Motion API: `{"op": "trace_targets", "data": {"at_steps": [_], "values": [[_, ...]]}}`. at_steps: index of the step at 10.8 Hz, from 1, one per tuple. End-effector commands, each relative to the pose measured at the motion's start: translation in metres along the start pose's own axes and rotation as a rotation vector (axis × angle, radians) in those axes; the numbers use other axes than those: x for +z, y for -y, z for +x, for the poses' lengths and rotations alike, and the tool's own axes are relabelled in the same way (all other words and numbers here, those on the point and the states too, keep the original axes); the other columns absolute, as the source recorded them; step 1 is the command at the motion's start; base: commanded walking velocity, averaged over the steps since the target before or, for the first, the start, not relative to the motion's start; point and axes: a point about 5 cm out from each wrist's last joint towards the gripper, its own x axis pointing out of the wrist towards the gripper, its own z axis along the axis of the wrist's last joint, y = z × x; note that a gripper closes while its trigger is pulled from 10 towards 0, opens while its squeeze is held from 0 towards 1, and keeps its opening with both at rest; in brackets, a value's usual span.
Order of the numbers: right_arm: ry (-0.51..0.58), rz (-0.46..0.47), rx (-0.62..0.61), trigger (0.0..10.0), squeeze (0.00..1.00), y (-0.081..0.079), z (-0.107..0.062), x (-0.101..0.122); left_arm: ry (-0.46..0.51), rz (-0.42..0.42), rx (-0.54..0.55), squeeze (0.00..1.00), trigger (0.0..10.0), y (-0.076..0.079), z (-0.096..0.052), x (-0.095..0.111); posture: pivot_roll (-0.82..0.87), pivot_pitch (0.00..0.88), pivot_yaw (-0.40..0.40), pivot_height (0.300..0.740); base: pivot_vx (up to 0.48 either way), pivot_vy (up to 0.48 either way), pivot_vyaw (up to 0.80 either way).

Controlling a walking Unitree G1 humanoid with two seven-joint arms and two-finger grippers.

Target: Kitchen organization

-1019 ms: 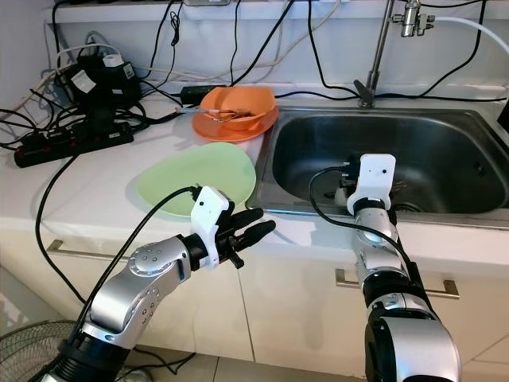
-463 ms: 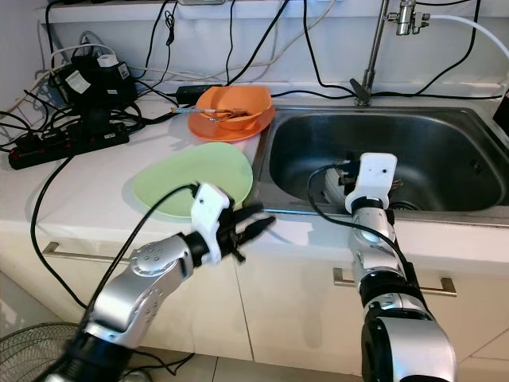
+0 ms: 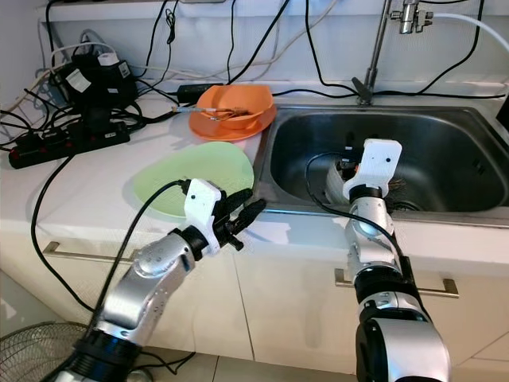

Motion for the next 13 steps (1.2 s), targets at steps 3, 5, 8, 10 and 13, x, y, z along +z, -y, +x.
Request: {"op": "trace_targets", "data": {"at_steps": [3, 5, 8, 10, 13], "values": [[0.039, 0.020, 0.004, 10.0, 0.00, -0.001, -0.001, 0.005, -0.001, -0.006, 0.007, 0.00, 10.0, 0.000, -0.001, -0.007, 0.05, 0.004, 0.083, 0.740, 0.000, 0.000, 0.00], [0.064, 0.027, 0.003, 10.0, 0.00, 0.000, -0.002, 0.008, 0.015, -0.007, 0.016, 0.00, 10.0, 0.000, -0.001, -0.012, 0.05, 0.004, 0.082, 0.740, 0.000, 0.000, 0.00], [0.190, -0.037, 0.011, 10.0, 0.00, -0.002, -0.021, 0.012, 0.070, 0.041, 0.094, 0.00, 10.0, -0.005, 0.000, -0.011, 0.04, 0.007, 0.082, 0.740, 0.000, 0.000, 0.00], [0.217, -0.073, -0.001, 10.0, 0.00, -0.001, -0.032, 0.010, 0.089, 0.044, 0.114, 0.00, 10.0, -0.006, 0.001, -0.010, 0.03, 0.010, 0.085, 0.740, 0.000, 0.000, 0.00], [0.264, -0.118, -0.012, 10.0, 0.00, -0.001, -0.042, 0.017, 0.130, 0.063, 0.150, 0.00, 10.0, -0.010, 0.001, -0.005, 0.03, 0.011, 0.084, 0.740, 0.000, 0.000, 0.00]]}}
